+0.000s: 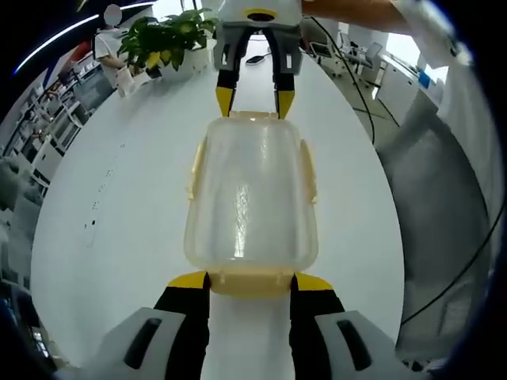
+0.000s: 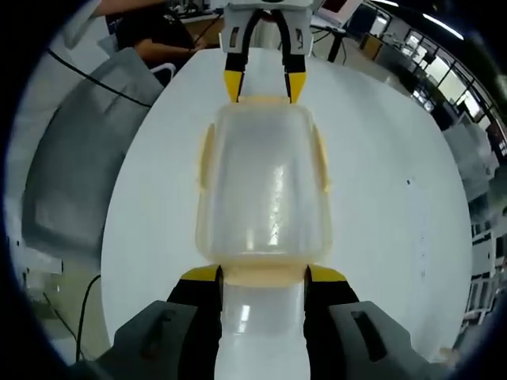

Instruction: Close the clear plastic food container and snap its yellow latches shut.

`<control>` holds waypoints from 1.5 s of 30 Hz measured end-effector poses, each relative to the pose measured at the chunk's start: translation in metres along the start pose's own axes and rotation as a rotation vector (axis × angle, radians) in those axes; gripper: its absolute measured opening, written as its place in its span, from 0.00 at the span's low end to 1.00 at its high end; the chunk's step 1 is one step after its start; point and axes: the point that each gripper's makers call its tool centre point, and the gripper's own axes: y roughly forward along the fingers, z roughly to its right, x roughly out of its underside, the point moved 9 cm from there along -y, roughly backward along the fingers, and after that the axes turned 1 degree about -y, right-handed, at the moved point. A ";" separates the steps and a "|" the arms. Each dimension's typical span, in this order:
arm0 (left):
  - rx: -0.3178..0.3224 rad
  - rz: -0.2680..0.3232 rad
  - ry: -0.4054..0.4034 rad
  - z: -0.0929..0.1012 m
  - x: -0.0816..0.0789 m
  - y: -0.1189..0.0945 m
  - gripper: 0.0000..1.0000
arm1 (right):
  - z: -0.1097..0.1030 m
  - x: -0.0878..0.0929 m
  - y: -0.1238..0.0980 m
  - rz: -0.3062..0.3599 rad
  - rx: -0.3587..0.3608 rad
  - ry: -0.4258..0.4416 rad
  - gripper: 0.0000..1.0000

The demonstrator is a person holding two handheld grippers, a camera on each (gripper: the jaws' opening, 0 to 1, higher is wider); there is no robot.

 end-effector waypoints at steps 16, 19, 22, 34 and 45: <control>0.020 0.004 0.016 -0.006 -0.060 0.040 0.34 | -0.001 0.068 -0.022 -0.008 0.006 0.027 0.37; 0.025 0.000 0.021 -0.010 -0.069 0.047 0.34 | 0.000 0.080 -0.024 -0.003 0.007 0.034 0.37; 0.032 -0.001 0.019 -0.012 -0.074 0.051 0.34 | 0.002 0.087 -0.025 -0.007 0.005 0.038 0.37; 0.043 -0.016 0.011 -0.015 -0.082 0.062 0.34 | 0.008 0.102 -0.021 0.008 -0.004 0.044 0.37; 0.055 -0.026 0.001 -0.010 -0.076 0.063 0.34 | 0.003 0.098 -0.016 0.008 -0.020 0.037 0.37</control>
